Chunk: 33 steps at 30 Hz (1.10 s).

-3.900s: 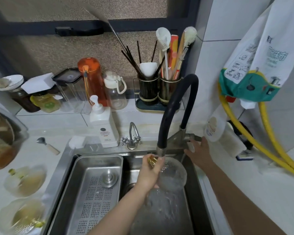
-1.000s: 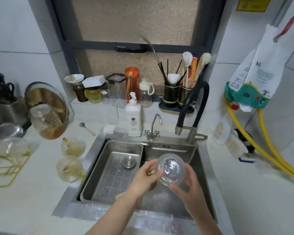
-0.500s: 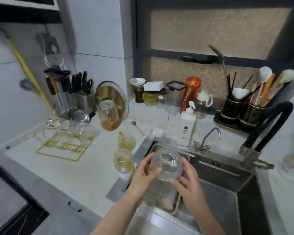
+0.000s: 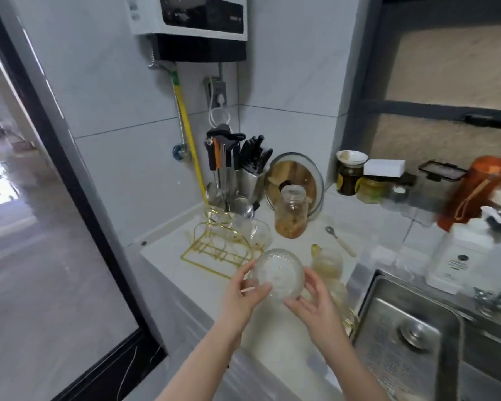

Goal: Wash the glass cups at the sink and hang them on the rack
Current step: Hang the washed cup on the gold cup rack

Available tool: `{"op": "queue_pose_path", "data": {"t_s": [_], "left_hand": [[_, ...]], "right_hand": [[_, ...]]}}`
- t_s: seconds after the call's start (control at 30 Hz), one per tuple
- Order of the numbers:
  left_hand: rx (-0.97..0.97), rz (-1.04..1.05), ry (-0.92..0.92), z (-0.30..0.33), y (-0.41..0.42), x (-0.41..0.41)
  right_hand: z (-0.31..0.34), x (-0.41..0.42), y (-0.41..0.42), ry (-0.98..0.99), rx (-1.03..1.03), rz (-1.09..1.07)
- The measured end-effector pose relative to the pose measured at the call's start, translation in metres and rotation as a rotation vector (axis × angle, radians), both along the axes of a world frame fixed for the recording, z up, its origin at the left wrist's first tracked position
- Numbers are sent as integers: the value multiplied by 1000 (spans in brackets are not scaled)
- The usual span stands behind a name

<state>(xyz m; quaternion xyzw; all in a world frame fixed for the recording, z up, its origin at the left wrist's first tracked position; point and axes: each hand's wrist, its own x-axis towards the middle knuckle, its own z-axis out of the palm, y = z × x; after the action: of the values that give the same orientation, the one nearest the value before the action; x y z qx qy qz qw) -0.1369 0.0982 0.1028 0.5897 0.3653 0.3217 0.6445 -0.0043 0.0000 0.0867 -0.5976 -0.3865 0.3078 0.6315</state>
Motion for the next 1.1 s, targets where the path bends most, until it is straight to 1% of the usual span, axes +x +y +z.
{"op": "queue_pose_path", "data": {"t_s": [0.13,0.3,0.43,0.5,0.63,0.77,0.9,1.1], "left_hand": [[-8,93,-19,2,43,-46],[-38,193,-19,-4,90,-87],[-66,248,-8,-11,128,-105],[-80,261,-1,-12,147,-109],[-172,294,-14,-15,186,-110],[-188,326,35,-23,228,-110],[-198,341,78,-31,263,-110],[-256,291,123,-45,299,-105]], "right_hand": [[-6,-38,57,11,-25,59],[-8,-75,118,-24,-64,130],[-11,-94,159,72,-78,160],[-16,-99,181,90,-98,168],[-29,-108,224,152,-123,198],[-37,-112,263,245,-125,234],[-45,-115,296,360,-153,215],[-57,-122,329,460,-222,93]]}}
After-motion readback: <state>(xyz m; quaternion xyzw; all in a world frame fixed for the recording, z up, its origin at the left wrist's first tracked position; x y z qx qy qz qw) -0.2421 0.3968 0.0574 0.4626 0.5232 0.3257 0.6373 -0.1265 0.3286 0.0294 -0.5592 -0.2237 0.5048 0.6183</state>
